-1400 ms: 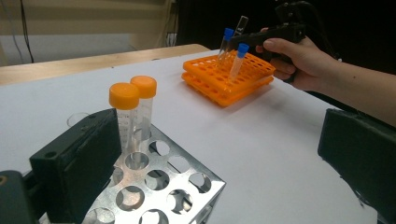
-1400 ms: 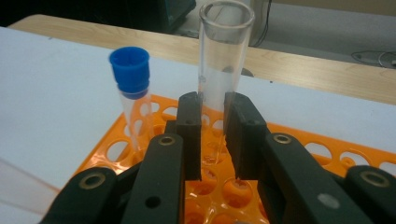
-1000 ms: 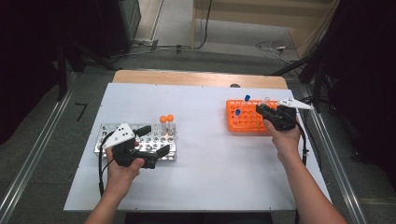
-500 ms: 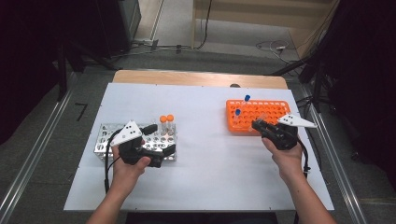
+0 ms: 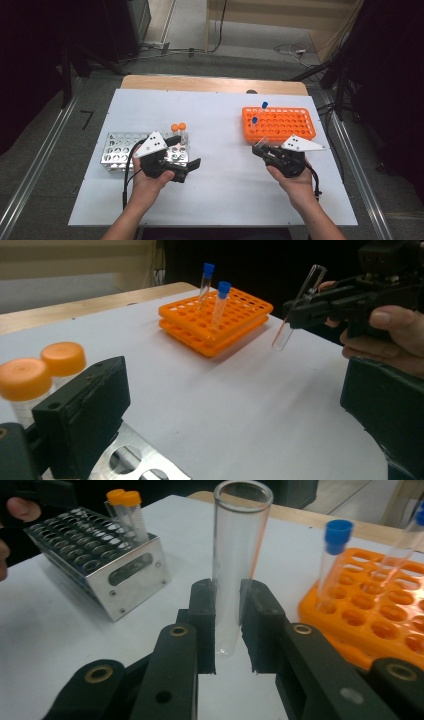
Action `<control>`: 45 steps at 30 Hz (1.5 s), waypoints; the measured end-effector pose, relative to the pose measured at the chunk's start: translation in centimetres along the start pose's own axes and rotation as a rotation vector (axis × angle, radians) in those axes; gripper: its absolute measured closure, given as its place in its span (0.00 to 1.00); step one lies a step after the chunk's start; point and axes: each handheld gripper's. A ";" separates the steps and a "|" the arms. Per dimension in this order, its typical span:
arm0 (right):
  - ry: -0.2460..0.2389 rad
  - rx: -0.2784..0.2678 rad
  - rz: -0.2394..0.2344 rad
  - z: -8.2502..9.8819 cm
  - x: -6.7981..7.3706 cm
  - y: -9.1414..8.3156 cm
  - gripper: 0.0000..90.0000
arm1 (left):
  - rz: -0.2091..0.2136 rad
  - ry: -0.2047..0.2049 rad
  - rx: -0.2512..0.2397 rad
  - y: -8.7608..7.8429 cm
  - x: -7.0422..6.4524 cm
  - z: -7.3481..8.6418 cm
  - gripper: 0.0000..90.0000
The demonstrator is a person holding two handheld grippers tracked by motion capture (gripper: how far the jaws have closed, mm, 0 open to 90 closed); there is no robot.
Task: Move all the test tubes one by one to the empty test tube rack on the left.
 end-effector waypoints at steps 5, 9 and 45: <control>-0.018 0.010 -0.026 0.0 1.4 0.3 0.82 | 0.014 0.007 -0.002 0.4 -0.2 -0.4 0.00; -0.030 0.011 -0.039 0.0 2.0 0.5 0.82 | 0.022 0.009 0.000 0.6 -0.4 -0.4 0.00; -0.148 0.062 -0.185 -0.4 8.1 2.1 0.82 | 0.208 0.068 0.073 5.7 -3.3 -1.0 0.54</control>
Point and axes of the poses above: each handheld gripper's, and its own axes: y roughly forward along the jaws, z roughly out of its underside, x roughly to its left, and after that the axes turned 9 degrees about z, right-handed
